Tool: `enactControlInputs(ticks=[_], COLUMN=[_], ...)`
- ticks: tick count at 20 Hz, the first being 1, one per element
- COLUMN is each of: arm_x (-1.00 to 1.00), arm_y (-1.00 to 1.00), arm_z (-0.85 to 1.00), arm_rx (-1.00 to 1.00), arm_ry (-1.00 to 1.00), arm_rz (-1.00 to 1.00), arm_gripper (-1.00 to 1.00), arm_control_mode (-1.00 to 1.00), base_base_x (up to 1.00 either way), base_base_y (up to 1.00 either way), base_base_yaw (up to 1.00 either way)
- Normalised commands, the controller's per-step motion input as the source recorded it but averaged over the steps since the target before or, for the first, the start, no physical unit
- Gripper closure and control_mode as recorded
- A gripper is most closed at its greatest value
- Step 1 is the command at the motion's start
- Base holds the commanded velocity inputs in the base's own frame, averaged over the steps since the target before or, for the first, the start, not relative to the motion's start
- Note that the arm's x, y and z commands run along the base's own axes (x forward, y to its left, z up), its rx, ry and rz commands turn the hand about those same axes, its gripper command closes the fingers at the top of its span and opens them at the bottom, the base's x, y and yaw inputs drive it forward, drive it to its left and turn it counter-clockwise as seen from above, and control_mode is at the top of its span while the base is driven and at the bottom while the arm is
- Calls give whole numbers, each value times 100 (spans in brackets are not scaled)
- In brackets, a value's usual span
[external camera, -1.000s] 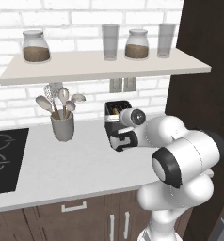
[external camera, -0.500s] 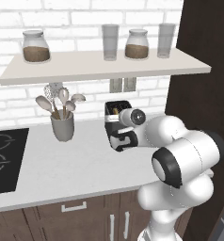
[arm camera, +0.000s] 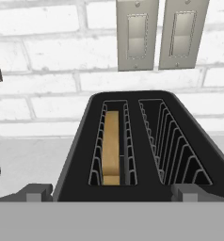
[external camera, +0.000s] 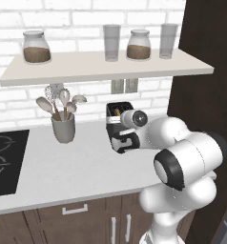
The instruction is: Start the toaster. Once the lever pops up, take the bread to the plate on the dining counter.
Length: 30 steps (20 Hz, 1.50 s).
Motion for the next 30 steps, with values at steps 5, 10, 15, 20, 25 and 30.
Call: enactControlInputs(ticks=[5,10,15,20,25,30], arm_x=[0,0,0,0,0,0], arm_y=[0,0,0,0,0,0], arm_z=[0,0,0,0,0,0], arm_rx=[0,0,0,0,0,0], arm_ry=[0,0,0,0,0,0], arm_rz=[0,0,0,0,0,0], arm_gripper=[-100,-100,-100,-100,-100,-100], arm_control_mode=[-100,-100,-100,-100,-100,-100], base_base_x=[0,0,0,0,0,0], base_base_y=[0,0,0,0,0,0], base_base_yaw=[0,0,0,0,0,0])
